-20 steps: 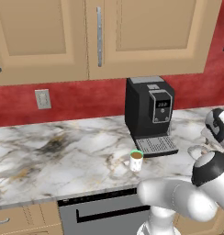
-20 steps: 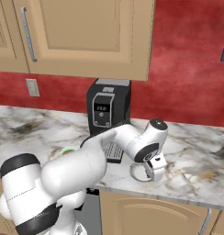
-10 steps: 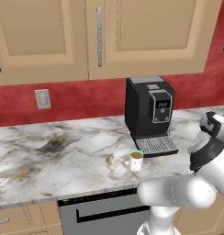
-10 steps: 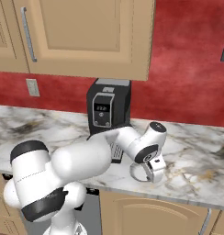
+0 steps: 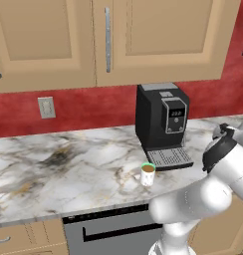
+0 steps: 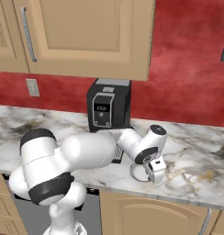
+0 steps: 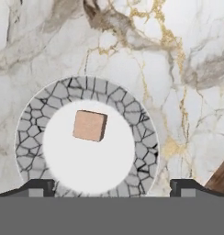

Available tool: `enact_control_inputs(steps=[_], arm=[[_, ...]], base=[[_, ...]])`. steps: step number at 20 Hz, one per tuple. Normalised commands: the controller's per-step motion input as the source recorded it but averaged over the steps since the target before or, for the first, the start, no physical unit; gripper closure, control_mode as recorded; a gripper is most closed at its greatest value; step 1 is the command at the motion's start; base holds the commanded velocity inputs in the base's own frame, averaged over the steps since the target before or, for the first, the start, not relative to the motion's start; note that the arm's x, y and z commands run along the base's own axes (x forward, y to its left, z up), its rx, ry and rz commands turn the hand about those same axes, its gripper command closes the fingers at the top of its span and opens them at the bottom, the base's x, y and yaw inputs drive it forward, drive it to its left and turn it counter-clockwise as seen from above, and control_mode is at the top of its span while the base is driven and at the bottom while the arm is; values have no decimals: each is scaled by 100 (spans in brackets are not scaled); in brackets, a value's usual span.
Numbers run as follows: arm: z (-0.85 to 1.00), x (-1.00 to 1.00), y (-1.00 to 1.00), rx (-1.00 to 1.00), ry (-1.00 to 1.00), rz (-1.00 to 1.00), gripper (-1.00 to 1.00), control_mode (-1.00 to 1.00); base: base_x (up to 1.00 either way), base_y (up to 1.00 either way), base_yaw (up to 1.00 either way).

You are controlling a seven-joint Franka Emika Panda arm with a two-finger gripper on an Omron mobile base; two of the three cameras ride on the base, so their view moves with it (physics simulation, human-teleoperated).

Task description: Take a sugar cube from the saucer and place it inside the coffee. Then, grab milk from the fridge and place it next to the coffee on the counter to sweeten the coffee.

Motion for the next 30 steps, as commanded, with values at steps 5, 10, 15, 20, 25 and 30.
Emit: enact_control_inputs(steps=[5,10,15,20,25,30], arm=[[-10,15,-14,0,0,0,-100,-100],[-16,7,-4,0,1,0,-100,-100],[-12,14,0,0,0,0,-100,-100],[-7,29,0,0,1,-1,-100,-100],[-24,0,-3,0,2,0,-100,-100],[-8,0,-4,0,0,0,-100,-100]], base=[[0,0,0],[0,0,0],[0,0,0],[0,0,0],[0,0,0],[0,0,0]])
